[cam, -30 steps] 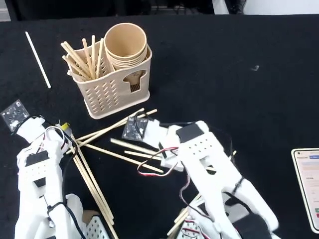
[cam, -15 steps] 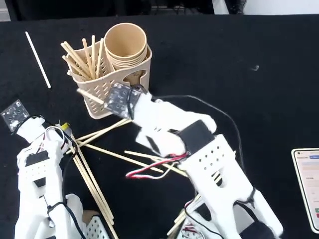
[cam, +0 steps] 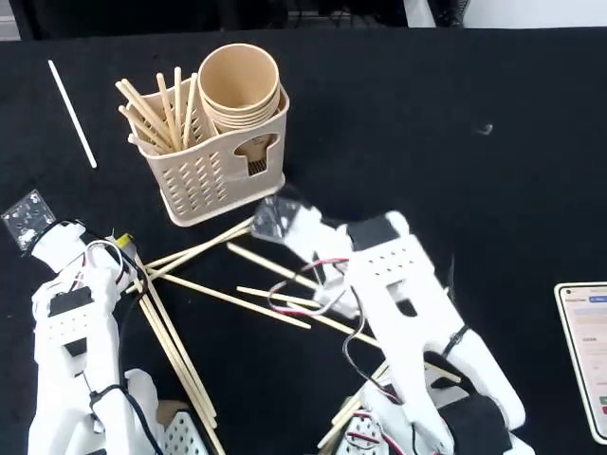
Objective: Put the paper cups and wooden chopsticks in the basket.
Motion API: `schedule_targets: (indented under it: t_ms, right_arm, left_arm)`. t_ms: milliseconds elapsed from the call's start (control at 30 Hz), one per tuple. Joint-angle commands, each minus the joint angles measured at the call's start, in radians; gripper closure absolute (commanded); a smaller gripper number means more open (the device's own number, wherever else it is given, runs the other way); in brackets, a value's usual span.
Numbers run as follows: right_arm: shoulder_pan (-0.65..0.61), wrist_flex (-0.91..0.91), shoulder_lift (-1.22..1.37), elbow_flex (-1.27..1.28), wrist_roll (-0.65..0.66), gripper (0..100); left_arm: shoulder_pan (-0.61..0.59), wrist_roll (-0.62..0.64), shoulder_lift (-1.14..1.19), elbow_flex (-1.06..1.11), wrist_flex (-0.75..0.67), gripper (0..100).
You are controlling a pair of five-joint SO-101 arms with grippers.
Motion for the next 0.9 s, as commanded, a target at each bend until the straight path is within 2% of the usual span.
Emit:
schedule_targets:
  t_ms: [0,100,500,800,867]
  right_arm:
    - [0.046,-0.16,-0.002,0.117,0.04,90.2]
    - [0.038,-0.206,-0.002,0.176,0.041,79.8]
    - [0.04,-0.373,0.018,0.231,0.055,82.4]
    - [0.04,-0.322,0.228,0.088,0.083,82.7]
    - [0.04,-0.319,0.246,0.077,0.084,87.3]
  left_arm:
    - [-0.01,0.002,-0.018,-0.015,-0.015,77]
    - [-0.01,0.002,-0.018,-0.013,-0.015,77]
    - [-0.01,0.002,-0.018,-0.012,-0.015,77]
    - [-0.01,0.002,-0.018,-0.012,-0.015,77]
    - [-0.01,0.002,-0.018,-0.012,-0.015,77]
